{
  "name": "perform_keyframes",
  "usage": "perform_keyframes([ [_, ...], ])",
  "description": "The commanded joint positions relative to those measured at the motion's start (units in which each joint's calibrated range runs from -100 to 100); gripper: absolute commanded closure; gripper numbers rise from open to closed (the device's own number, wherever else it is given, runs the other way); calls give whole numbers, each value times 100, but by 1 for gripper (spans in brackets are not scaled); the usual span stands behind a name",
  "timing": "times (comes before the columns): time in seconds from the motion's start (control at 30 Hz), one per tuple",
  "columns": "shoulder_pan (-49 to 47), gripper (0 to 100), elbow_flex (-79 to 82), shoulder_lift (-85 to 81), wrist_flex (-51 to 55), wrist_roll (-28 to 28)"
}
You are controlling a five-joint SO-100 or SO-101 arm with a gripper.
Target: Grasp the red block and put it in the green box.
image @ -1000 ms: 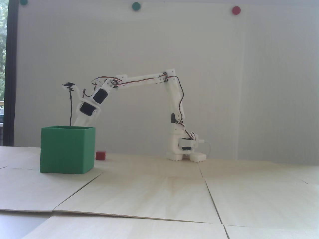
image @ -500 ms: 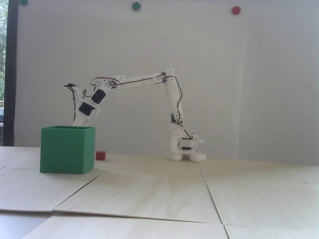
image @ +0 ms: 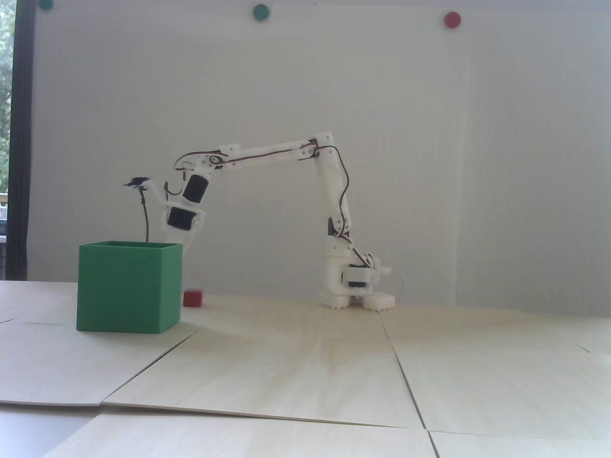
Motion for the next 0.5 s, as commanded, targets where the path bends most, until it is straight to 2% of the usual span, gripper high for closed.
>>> perform_keyframes([
  [0.0,-140,87,-418,-540,723,125],
  [0.47,-293,87,-401,-516,782,130],
])
